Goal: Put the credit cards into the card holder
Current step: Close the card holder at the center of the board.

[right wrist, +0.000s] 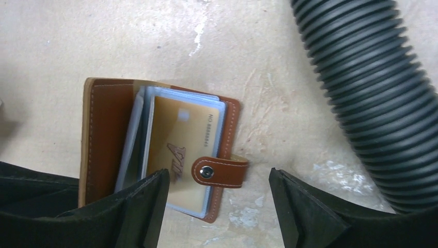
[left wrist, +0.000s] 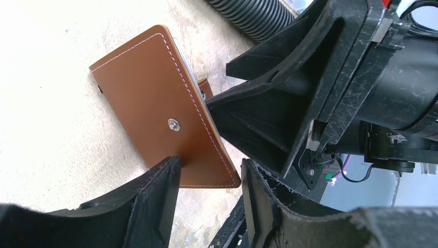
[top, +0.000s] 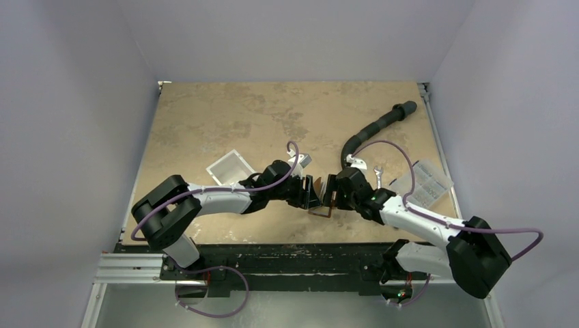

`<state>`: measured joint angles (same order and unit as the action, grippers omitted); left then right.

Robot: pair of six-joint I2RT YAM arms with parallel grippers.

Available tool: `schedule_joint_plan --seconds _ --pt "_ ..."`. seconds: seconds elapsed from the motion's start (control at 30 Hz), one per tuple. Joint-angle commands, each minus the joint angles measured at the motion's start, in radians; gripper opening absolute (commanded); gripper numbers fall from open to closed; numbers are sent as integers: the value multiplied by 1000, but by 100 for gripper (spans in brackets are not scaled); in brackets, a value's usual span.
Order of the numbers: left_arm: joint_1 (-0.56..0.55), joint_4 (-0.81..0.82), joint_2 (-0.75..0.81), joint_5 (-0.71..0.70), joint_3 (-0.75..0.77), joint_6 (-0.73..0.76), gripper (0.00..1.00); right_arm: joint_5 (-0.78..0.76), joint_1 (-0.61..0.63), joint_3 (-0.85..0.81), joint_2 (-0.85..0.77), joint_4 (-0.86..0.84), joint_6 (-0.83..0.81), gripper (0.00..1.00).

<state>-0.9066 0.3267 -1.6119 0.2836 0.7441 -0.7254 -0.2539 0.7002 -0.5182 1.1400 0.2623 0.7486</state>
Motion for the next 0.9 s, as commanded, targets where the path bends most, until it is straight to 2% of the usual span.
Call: schedule_joint_plan --seconds 0.0,0.2,0.27,0.33,0.4,0.53,0.77,0.87 --pt "-7 41 3 9 23 -10 50 65 4 -7 56 -96 -34 80" --pt "-7 46 4 20 20 -17 50 -64 4 -48 133 -30 0 73" --pt "-7 46 4 18 18 -15 50 -116 4 -43 113 9 27 71" --pt "-6 50 1 20 17 -15 50 -148 4 -26 65 31 53 64" --pt "-7 58 -7 24 17 -19 50 -141 4 -4 13 26 64 55" --pt "-6 72 -19 32 21 -23 50 -140 4 7 -29 51 102 53" --pt "-9 90 -62 62 58 -27 50 -127 4 23 -25 53 128 42" --pt "-16 103 -87 81 77 -35 50 -126 4 27 -27 63 141 32"
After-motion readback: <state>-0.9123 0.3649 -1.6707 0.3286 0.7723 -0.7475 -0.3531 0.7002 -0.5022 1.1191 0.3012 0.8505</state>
